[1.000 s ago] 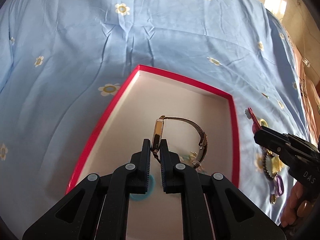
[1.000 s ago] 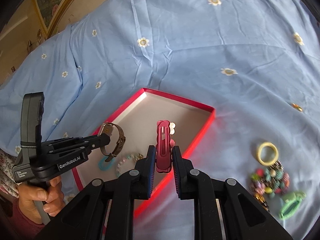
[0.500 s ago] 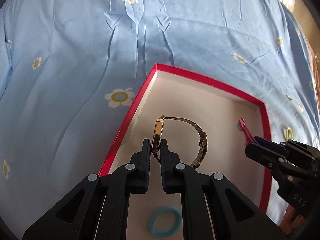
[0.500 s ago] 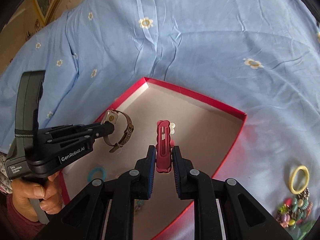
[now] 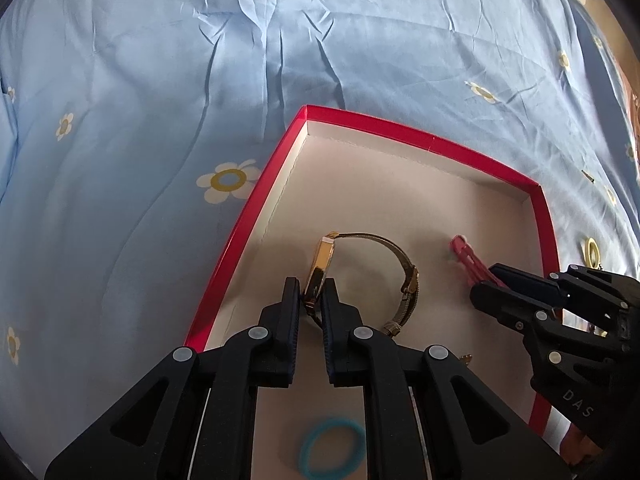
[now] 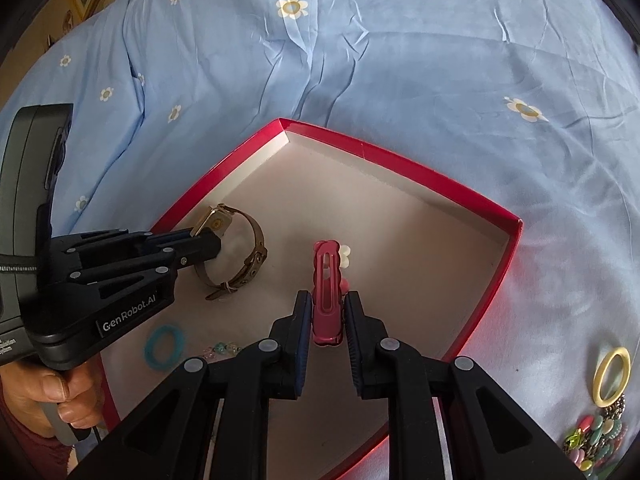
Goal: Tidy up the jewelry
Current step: 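Lower the watch and pink clip into the box and open both grippers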
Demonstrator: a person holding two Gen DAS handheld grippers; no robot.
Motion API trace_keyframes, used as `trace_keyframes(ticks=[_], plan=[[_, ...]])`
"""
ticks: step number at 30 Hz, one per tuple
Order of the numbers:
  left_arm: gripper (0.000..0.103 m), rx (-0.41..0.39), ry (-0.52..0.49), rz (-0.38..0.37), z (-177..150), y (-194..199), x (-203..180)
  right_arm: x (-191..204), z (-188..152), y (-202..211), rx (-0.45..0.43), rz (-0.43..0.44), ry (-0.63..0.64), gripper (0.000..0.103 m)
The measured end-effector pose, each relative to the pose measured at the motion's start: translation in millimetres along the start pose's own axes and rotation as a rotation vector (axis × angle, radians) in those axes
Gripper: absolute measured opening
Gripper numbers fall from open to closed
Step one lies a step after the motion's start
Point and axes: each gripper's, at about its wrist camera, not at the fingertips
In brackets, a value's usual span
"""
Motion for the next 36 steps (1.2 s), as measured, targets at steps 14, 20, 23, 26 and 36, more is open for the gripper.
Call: trace_keyframes(ticks=[14, 20, 23, 26, 36], plan=[[0.038, -0.019, 0.018, 0.028, -5, 14, 0, -5, -2, 21, -0.04, 0.029, -0.054, 0.025], [0.041, -0.076, 0.066, -0.002, -20, 41, 1, -13, -14, 55, -0.097, 0.046, -0.091, 0.033], [0.044, -0.089, 0.109, -0.021, -32, 51, 0, -23, -26, 74, -0.124, 0.042, -0.116, 0.035], [0.044, -0.102, 0.125, -0.057, -43, 60, -8, -35, -38, 91, -0.14, 0.029, -0.147, 0.037], [0.046, -0.098, 0.101, -0.154, -72, 76, -54, -88, -84, 139, -0.179, -0.087, -0.233, 0.045]])
Point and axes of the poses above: each gripper's, at about its wrist camera, not at the fingertips, and y roughly against the way its jaws point, x to its left, z to its top, and after that the axes turned 10 degrees about -z, right-handed
